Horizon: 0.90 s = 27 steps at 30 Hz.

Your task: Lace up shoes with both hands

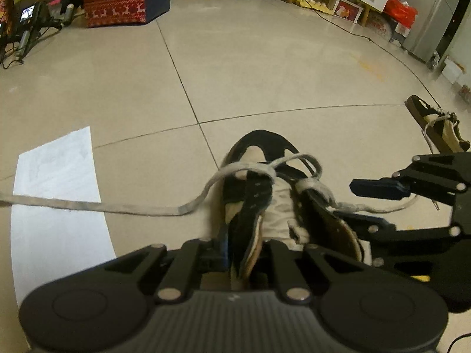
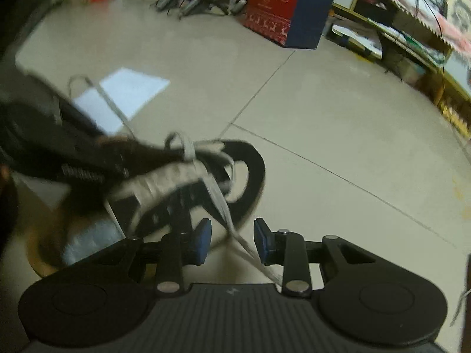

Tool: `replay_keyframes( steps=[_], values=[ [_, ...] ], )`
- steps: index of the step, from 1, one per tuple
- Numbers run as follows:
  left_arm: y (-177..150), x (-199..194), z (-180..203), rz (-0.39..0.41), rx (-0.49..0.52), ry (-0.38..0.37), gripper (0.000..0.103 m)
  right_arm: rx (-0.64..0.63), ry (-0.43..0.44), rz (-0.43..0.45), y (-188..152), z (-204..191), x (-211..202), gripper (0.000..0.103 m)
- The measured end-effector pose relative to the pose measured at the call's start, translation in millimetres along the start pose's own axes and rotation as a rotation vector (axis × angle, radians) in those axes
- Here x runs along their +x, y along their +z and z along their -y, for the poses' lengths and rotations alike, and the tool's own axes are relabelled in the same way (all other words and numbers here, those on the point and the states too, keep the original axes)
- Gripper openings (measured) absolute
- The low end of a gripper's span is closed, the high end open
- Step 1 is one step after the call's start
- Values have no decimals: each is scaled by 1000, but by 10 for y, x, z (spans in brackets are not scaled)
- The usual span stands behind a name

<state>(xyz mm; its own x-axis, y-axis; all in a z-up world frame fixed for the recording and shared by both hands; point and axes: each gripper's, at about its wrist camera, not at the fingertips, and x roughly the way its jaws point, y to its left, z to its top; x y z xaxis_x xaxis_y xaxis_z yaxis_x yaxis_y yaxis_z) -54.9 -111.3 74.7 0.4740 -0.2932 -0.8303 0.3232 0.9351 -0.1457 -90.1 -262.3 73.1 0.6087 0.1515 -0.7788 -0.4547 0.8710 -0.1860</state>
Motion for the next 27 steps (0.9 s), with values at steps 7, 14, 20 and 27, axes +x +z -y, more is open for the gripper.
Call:
replay_keyframes(
  steps=[7,14,20,27],
  values=[
    [-25,-20,-16,-7,-5,-31,8,-48,37,45,-31,-73,72,1],
    [-62,-15,41,-4,49,-20,11,468,282,144,-98,521,-102,2],
    [-69,23,60,-7,48,-10,11,808,544,150,-97,592,-141,2],
    [-113,88,42,-9,-14,-26,10,824,614,167,8,405,-195,2]
  ],
)
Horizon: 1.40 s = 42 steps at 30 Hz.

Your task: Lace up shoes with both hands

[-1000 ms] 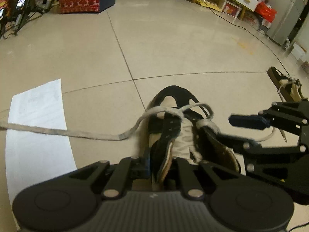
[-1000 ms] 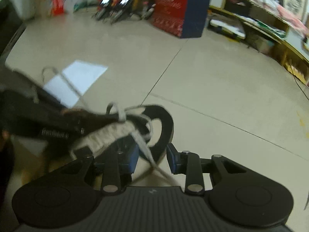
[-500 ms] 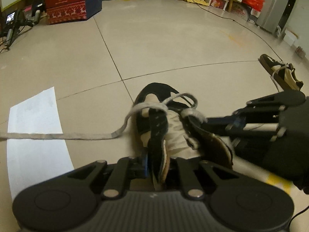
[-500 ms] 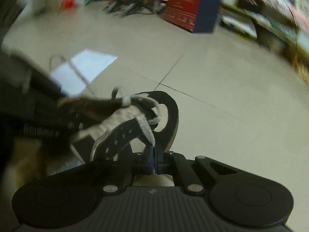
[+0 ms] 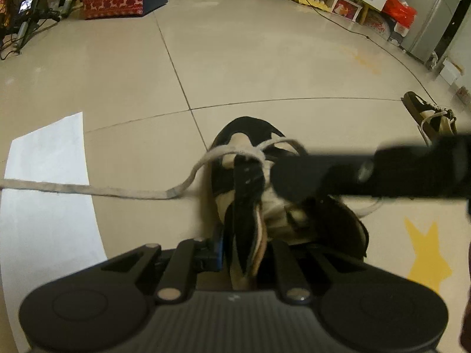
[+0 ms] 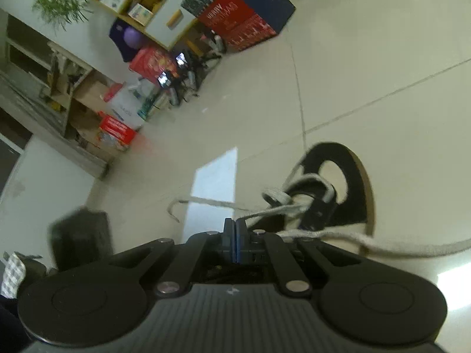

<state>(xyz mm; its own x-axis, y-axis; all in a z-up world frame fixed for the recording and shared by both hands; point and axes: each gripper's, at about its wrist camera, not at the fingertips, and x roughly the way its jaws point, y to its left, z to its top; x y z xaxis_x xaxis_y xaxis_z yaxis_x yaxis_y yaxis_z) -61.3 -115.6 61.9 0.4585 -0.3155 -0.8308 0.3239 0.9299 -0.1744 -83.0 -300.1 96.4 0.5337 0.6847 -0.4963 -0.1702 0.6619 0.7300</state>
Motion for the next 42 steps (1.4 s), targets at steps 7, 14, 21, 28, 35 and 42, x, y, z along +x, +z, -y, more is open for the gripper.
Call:
replay_keyframes(
  steps=[7,14,21,28,35,42],
  values=[
    [7,24,16,9,-7,8,10,21,45,-30,85,-100,97,2],
    [-12,30,-11,3,-77,-53,10,43,-33,-94,99,61,328,2],
    [2,67,-76,1,-93,-57,10,14,43,-138,39,2,327,2],
    [-1,90,-75,-14,-88,-82,11,-18,8,-110,93,1,204,2],
    [15,34,-161,-42,-107,-98,22,-352,-234,77,191,-408,-242,5],
    [7,-42,-156,-69,-57,-65,31,-397,-325,229,420,-336,-545,6]
  ],
)
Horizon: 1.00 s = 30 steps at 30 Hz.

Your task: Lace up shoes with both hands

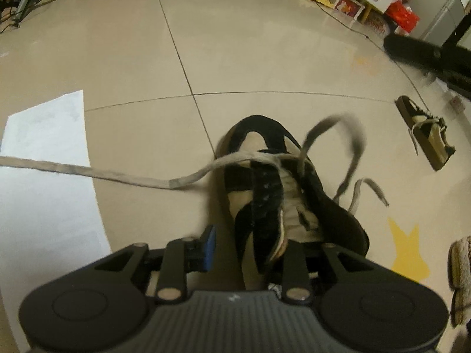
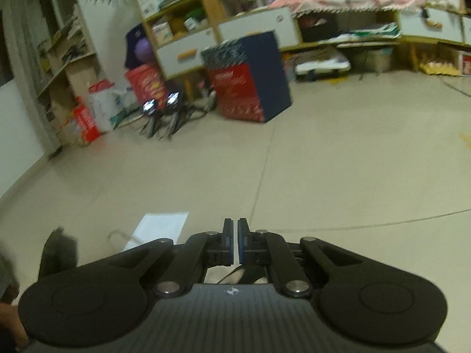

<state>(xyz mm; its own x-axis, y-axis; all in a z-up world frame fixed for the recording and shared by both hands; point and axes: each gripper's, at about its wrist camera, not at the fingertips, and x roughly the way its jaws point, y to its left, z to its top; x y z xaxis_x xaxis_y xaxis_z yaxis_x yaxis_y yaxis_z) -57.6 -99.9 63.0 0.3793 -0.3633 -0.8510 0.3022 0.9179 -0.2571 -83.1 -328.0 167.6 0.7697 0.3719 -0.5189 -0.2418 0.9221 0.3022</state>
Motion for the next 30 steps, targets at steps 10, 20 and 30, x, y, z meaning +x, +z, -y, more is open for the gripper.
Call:
replay_keyframes(
  steps=[10,20,30],
  values=[
    [-23,-17,-24,-29,-45,-25,38,622,90,-278,-929,767,171,32],
    [-45,-43,-46,-14,-70,-61,30,978,182,-306,-1424,823,434,40],
    [104,0,-114,35,-99,-55,31,890,207,-163,-1099,684,721,11]
  ],
)
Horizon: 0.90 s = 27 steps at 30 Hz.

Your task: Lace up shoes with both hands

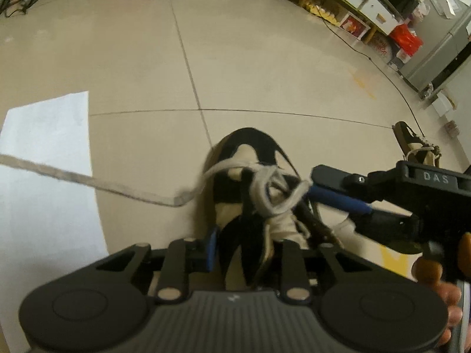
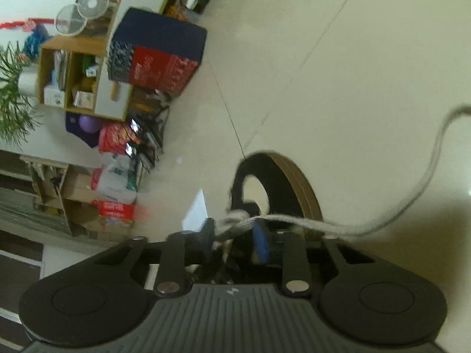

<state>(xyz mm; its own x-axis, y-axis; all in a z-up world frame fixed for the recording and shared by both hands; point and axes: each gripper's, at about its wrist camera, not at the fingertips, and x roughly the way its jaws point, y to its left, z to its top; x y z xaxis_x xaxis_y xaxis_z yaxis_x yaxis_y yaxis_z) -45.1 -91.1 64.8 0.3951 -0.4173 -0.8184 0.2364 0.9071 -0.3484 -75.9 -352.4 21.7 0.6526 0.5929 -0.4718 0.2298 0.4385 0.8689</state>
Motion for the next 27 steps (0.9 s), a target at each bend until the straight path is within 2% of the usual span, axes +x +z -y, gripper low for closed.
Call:
replay_keyframes(
  steps=[2,3,6,8,10,12,14,15,19,20,22,23,24,25,27],
  values=[
    [-20,-13,-28,-7,6,-5,32,14,-24,30,-7,36,-35,2],
    [-29,-20,-41,-11,9,-8,34,20,-37,45,-12,54,-53,2],
    [-32,-51,-53,-20,16,-19,35,9,-6,81,-21,31,-147,1],
    [-37,-106,-37,-16,56,-14,37,4,10,83,-22,14,-169,3],
    [-50,-173,-25,-10,106,-7,45,44,-34,43,-14,84,-110,8],
    [-70,-284,-13,8,160,-10,50,124,-50,45,-29,228,-116,11],
    [-75,-378,13,30,214,-6,55,205,-53,57,-46,371,-133,29],
    [-75,-420,32,42,243,0,57,241,-48,68,-54,435,-142,43],
    [-36,-442,152,71,337,5,59,353,21,85,-52,535,-62,44],
    [-24,-434,180,74,350,6,59,357,16,80,-51,529,-35,44],
    [-13,-435,221,81,380,10,59,324,-17,77,-55,462,17,39],
    [-12,-441,235,85,396,13,59,303,-31,86,-53,424,18,32],
    [-12,-447,248,89,411,16,59,285,-43,94,-49,391,3,9],
    [-17,-454,251,91,422,21,60,285,-31,112,-45,374,-49,4],
    [-21,-472,249,97,435,28,61,295,6,152,-36,350,-172,4]
  ],
)
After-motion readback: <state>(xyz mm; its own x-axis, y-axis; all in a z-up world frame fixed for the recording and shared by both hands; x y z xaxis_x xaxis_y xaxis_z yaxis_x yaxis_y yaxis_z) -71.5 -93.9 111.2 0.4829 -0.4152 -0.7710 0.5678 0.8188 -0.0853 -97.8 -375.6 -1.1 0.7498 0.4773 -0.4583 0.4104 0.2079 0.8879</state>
